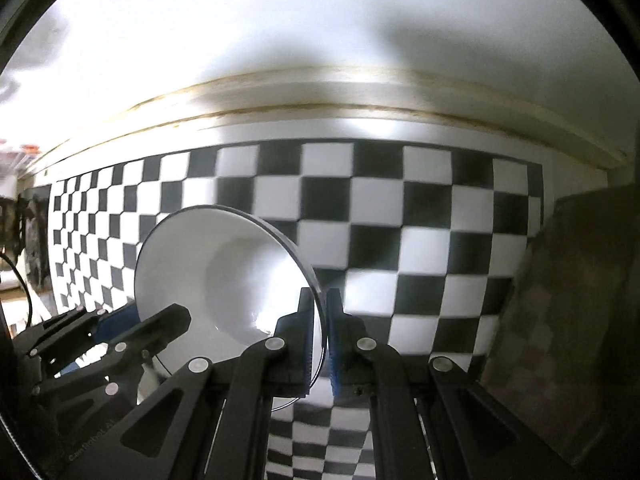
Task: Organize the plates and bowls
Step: 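Lift the white bowl with both grippers over the nested bowls, then lower the white bowl onto the nested bowls and open both grippers, then move both grippers to the rim of the bowl stack, then close both grippers on the rim of the bowl stack, then lift the bowl stack with both grippers over the plate stack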
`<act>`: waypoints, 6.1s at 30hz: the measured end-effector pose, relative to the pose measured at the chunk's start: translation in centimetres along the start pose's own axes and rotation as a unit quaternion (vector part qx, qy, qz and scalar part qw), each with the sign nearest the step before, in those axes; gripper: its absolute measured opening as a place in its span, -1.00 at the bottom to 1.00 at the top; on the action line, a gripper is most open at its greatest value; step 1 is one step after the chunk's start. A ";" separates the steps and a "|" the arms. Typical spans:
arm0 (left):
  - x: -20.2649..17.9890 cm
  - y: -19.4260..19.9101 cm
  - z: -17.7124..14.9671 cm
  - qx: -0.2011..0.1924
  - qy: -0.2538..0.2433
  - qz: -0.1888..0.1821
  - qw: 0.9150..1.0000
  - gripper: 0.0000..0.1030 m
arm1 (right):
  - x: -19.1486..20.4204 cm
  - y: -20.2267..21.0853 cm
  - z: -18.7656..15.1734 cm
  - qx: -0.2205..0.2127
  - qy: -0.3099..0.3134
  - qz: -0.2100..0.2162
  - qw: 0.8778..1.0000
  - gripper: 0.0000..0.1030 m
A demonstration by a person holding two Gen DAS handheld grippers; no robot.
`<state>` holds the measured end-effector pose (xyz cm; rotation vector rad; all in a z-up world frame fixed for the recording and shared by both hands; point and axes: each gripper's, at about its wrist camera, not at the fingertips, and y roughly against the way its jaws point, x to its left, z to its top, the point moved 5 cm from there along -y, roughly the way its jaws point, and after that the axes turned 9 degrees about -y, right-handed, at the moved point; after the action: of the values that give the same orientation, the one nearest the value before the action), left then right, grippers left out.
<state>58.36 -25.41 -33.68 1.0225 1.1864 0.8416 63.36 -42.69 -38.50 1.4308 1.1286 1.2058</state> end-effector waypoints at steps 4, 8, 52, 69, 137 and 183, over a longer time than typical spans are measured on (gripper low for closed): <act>-0.2 2.5 -2.8 -0.014 -0.021 0.019 1.000 -0.62 | 1.2 1.1 -3.1 -0.013 0.011 0.008 1.000 -0.88; -0.4 4.2 -5.4 -0.020 -0.030 0.011 0.999 -0.62 | 2.1 2.6 -7.0 -0.028 0.011 0.012 0.999 -0.88; 1.0 0.9 -20.9 0.047 -0.049 0.021 0.997 -0.62 | 3.6 -3.8 -25.6 0.010 -0.009 0.019 1.000 -0.88; 1.4 0.2 -20.7 0.042 -0.059 0.040 0.997 -0.62 | 4.4 -4.1 -25.8 0.000 -0.012 -0.009 1.000 -0.84; 0.6 9.0 -24.1 -0.020 -0.056 0.000 0.998 -0.41 | 3.6 8.0 -35.5 -0.125 -0.050 0.054 0.989 0.61; 4.2 -5.7 -19.9 0.084 0.012 -0.109 0.990 -0.11 | 2.8 -14.3 -26.9 0.072 -0.165 0.259 0.949 0.21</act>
<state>39.60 -19.79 -41.65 0.9975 1.3800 0.5919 35.81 -35.40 -49.56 2.0375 0.6336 1.1817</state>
